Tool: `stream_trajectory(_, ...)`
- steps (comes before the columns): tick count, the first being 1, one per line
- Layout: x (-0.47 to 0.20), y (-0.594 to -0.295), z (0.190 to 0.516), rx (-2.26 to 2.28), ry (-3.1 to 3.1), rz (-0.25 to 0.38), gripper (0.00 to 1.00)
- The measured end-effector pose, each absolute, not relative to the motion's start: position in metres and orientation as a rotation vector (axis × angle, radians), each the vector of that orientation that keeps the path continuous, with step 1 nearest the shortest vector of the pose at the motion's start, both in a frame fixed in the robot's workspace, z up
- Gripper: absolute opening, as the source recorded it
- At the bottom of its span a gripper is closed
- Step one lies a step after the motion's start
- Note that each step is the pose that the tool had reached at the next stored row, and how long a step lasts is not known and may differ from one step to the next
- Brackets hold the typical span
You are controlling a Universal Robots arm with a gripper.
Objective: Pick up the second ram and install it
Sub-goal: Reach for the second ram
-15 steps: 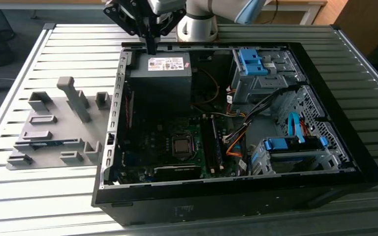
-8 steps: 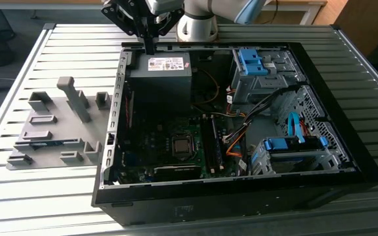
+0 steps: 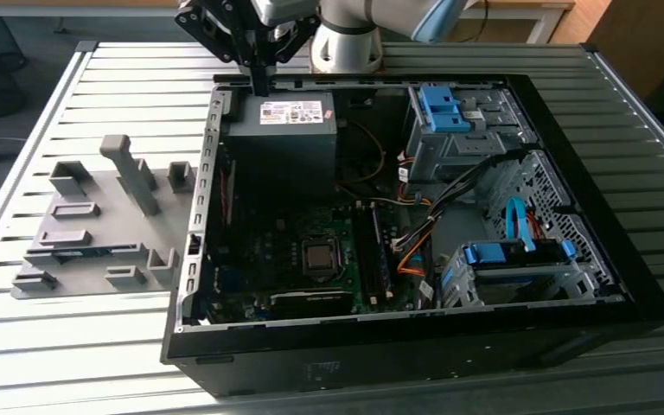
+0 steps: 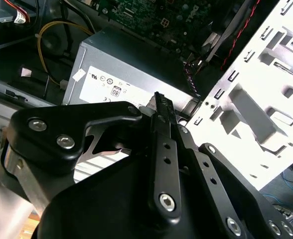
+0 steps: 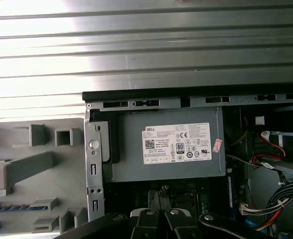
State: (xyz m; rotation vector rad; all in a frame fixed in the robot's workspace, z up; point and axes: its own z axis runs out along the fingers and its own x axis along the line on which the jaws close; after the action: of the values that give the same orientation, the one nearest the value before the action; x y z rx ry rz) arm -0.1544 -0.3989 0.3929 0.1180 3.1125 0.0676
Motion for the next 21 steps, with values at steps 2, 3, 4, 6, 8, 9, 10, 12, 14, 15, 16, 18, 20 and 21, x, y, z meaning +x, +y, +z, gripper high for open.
stream_trajectory(2,-0.1551,-0.3989,0.3929,0.118,3.112,0.068,0.11)
stream_trajectory(3,-0.1554,-0.3989,0.3929,0.118,3.113,0.068,0.11)
stream_trajectory(4,-0.1557,-0.3989,0.3929,0.118,3.112,0.068,0.11)
stream_trajectory(6,-0.1563,-0.3989,0.3928,0.118,3.112,0.068,0.11)
stream_trajectory(8,-0.157,-0.3989,0.3929,0.118,3.113,0.068,0.11)
stream_trajectory(9,-0.1573,-0.3989,0.3928,0.118,3.113,0.068,0.11)
stream_trajectory(10,-0.1576,-0.3989,0.3928,0.118,3.112,0.068,0.11)
stream_trajectory(12,-0.1583,-0.3989,0.3928,0.118,3.112,0.068,0.11)
stream_trajectory(14,-0.159,-0.3989,0.3928,0.118,3.112,0.068,0.11)
stream_trajectory(15,-0.1593,-0.3989,0.3928,0.118,3.112,0.068,0.11)
stream_trajectory(16,-0.1596,-0.3989,0.3928,0.118,3.112,0.068,0.11)
stream_trajectory(18,-0.1602,-0.3989,0.3928,0.118,3.112,0.068,0.11)
stream_trajectory(20,-0.161,-0.3989,0.3927,0.118,3.112,0.068,0.11)
stream_trajectory(21,-0.1614,-0.3989,0.3926,0.118,3.112,0.068,0.11)
